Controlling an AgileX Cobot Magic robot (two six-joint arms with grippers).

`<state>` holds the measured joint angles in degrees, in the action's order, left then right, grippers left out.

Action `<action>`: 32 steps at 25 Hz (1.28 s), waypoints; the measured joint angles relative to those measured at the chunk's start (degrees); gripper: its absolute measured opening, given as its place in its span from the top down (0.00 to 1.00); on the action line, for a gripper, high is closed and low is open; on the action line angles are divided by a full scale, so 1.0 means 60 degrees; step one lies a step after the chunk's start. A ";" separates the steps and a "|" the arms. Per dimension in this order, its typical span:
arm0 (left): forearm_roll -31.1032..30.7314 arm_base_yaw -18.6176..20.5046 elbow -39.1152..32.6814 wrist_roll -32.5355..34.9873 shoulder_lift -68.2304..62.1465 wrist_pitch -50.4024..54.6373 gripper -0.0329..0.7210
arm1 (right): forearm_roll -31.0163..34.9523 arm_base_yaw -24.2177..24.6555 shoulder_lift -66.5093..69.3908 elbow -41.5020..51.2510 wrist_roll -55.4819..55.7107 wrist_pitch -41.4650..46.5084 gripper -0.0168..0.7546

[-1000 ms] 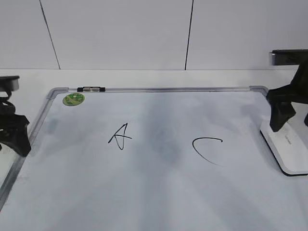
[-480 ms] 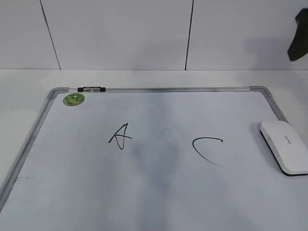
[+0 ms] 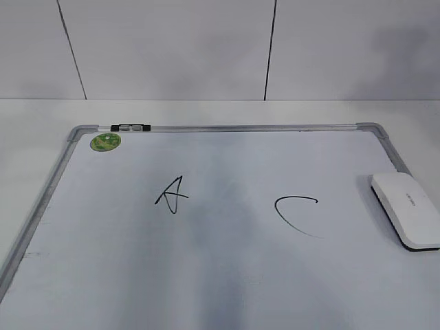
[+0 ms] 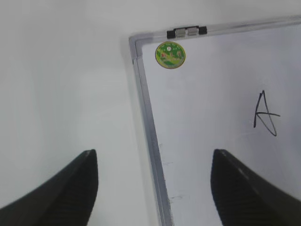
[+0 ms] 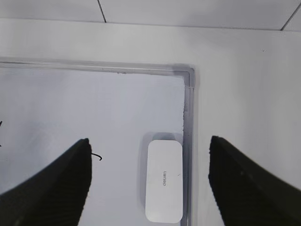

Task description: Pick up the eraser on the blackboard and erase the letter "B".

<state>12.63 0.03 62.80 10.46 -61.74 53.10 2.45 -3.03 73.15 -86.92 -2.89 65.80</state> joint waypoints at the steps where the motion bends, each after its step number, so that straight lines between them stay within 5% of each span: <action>1: 0.0000 0.0000 0.0000 0.0000 0.0232 0.0000 0.21 | 0.0000 0.0000 -0.0145 0.0000 -0.0008 0.0001 0.20; 10: 0.0016 0.0000 -0.0072 0.0000 0.2218 -0.0048 0.22 | 0.0230 0.0000 -0.1768 -0.0021 -0.0169 -0.0168 0.21; 16: -0.0087 0.0000 -0.1300 0.0000 0.3694 -0.0515 0.25 | 0.0252 0.0000 -0.2606 0.0306 -0.0362 -0.0255 0.21; 32: -0.0107 0.0000 -0.3583 0.0000 0.6348 -0.0272 0.29 | 0.0921 0.0000 -0.6266 0.5206 -0.0950 -0.1706 0.21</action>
<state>11.99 0.03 41.30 10.46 -23.65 51.47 7.97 -3.03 35.56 -55.68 -8.59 55.57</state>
